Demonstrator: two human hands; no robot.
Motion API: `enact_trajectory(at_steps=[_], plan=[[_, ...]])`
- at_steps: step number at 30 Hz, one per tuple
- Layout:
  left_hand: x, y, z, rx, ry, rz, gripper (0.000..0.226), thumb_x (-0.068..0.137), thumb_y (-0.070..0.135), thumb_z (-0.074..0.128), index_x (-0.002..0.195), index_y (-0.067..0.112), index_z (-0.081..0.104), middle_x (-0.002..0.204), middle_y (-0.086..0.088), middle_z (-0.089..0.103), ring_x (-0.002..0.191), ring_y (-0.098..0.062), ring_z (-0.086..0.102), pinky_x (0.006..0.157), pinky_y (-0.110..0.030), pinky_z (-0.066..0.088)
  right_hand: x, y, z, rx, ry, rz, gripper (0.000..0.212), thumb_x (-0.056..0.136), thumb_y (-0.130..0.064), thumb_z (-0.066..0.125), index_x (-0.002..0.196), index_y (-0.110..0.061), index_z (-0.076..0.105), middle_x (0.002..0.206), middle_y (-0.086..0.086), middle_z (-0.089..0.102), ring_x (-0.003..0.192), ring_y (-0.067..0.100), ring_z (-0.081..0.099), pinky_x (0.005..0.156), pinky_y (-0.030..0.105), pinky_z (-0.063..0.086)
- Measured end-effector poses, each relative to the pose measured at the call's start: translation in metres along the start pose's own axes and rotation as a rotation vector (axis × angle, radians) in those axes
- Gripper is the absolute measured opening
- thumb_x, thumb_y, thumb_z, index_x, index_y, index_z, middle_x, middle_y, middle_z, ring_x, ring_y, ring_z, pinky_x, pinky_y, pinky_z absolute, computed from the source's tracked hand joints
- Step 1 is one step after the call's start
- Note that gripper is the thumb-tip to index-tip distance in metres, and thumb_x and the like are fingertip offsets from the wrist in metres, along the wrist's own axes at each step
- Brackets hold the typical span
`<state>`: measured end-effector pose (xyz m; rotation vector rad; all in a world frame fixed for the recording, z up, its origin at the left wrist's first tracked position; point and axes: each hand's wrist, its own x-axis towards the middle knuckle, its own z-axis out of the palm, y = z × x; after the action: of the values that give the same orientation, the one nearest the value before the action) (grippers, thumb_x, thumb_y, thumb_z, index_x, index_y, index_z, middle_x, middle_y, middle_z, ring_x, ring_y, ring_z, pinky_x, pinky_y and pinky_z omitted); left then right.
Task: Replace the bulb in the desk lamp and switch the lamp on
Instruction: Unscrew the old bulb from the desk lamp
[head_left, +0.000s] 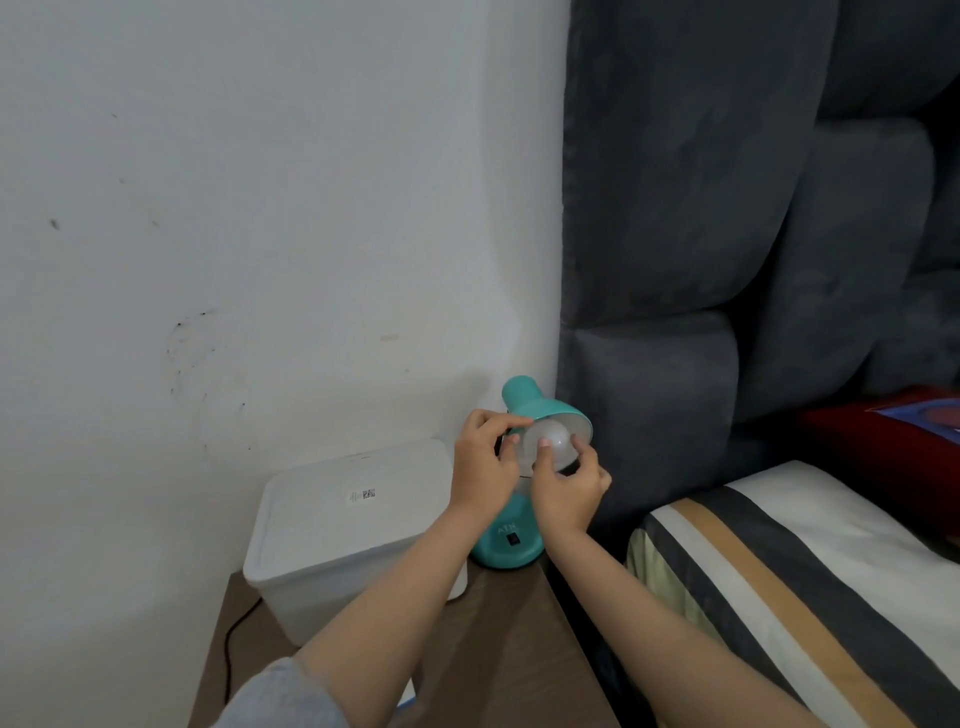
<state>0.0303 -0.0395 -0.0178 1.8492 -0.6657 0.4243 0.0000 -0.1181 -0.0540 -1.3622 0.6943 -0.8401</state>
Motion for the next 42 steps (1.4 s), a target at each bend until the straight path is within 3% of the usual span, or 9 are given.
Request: enact_trajectory(at_steps=[3, 6, 14, 20, 24, 28, 33, 37, 42], plan=[[0.000, 0.000, 0.001, -0.001, 0.004, 0.001, 0.027, 0.084, -0.002, 0.057, 0.097, 0.018, 0.071, 0.096, -0.003, 0.057, 0.085, -0.007, 0.058, 0.078, -0.005, 0.042, 0.000, 0.001, -0.001, 0.036, -0.037, -0.030, 0.047, 0.082, -0.018, 0.071, 0.125, -0.017, 0.052, 0.124, 0.009, 0.035, 0.087, 0.021, 0.064, 0.084, 0.029, 0.052], [0.000, 0.000, 0.001, 0.002, 0.004, 0.000, 0.028, 0.083, -0.002, 0.057, 0.096, 0.018, 0.071, 0.096, -0.004, 0.057, 0.086, -0.009, 0.058, 0.079, -0.004, 0.042, -0.001, 0.006, 0.001, 0.099, -0.072, -0.051, 0.050, 0.076, -0.002, 0.074, 0.118, -0.021, 0.056, 0.123, 0.005, 0.032, 0.096, 0.030, 0.063, 0.090, 0.038, 0.054], [-0.001, -0.001, 0.002, -0.004, -0.005, -0.019, 0.025, 0.084, 0.000, 0.057, 0.097, 0.017, 0.071, 0.098, -0.003, 0.057, 0.088, -0.006, 0.058, 0.080, -0.003, 0.042, -0.003, 0.003, 0.007, 0.099, -0.010, 0.061, 0.061, 0.080, -0.034, 0.071, 0.132, -0.020, 0.042, 0.127, 0.012, 0.051, 0.103, 0.024, 0.060, 0.086, 0.038, 0.054], [-0.001, 0.001, 0.002, -0.009, -0.001, -0.030, 0.028, 0.084, -0.001, 0.057, 0.096, 0.020, 0.070, 0.098, -0.003, 0.056, 0.088, -0.007, 0.057, 0.079, -0.002, 0.041, -0.003, 0.006, 0.005, 0.117, -0.058, -0.008, 0.058, 0.075, 0.005, 0.070, 0.120, -0.024, 0.049, 0.127, 0.006, 0.033, 0.102, 0.031, 0.061, 0.088, 0.044, 0.056], [-0.001, 0.001, 0.002, -0.013, -0.002, -0.024, 0.028, 0.084, -0.001, 0.057, 0.096, 0.020, 0.071, 0.098, -0.004, 0.057, 0.088, -0.007, 0.058, 0.079, -0.002, 0.041, -0.003, 0.007, 0.005, 0.195, -0.021, 0.080, 0.065, 0.079, -0.015, 0.074, 0.134, -0.019, 0.038, 0.133, 0.012, 0.046, 0.098, 0.022, 0.062, 0.079, 0.029, 0.054], [-0.001, 0.000, 0.002, -0.021, 0.002, -0.038, 0.027, 0.084, 0.000, 0.057, 0.096, 0.020, 0.070, 0.099, -0.004, 0.057, 0.089, -0.007, 0.058, 0.079, -0.002, 0.041, 0.000, 0.007, 0.008, 0.175, -0.011, 0.106, 0.057, 0.079, -0.025, 0.073, 0.128, -0.019, 0.045, 0.126, 0.012, 0.058, 0.106, 0.025, 0.062, 0.089, 0.041, 0.055], [-0.001, 0.000, 0.001, -0.026, -0.003, -0.035, 0.029, 0.084, -0.001, 0.057, 0.096, 0.021, 0.071, 0.097, -0.003, 0.056, 0.087, -0.007, 0.057, 0.079, -0.003, 0.042, 0.004, 0.005, 0.005, 0.184, -0.068, 0.000, 0.053, 0.072, 0.001, 0.074, 0.112, -0.023, 0.050, 0.125, 0.013, 0.052, 0.108, 0.026, 0.060, 0.085, 0.033, 0.055], [-0.001, 0.000, 0.001, -0.025, -0.001, -0.033, 0.027, 0.084, -0.001, 0.057, 0.096, 0.020, 0.071, 0.097, -0.002, 0.056, 0.088, -0.007, 0.058, 0.080, -0.003, 0.042, -0.001, -0.001, 0.006, 0.234, -0.017, 0.067, 0.056, 0.080, -0.017, 0.072, 0.129, -0.020, 0.045, 0.134, 0.007, 0.051, 0.118, 0.022, 0.055, 0.089, 0.029, 0.049], [-0.002, 0.000, 0.001, -0.024, -0.010, -0.044, 0.025, 0.084, 0.000, 0.057, 0.097, 0.018, 0.070, 0.097, -0.001, 0.056, 0.090, -0.007, 0.058, 0.081, -0.002, 0.041, 0.002, -0.001, 0.009, 0.174, 0.002, 0.183, 0.062, 0.082, -0.032, 0.070, 0.134, -0.015, 0.041, 0.130, 0.010, 0.057, 0.109, 0.025, 0.061, 0.092, 0.040, 0.053]])
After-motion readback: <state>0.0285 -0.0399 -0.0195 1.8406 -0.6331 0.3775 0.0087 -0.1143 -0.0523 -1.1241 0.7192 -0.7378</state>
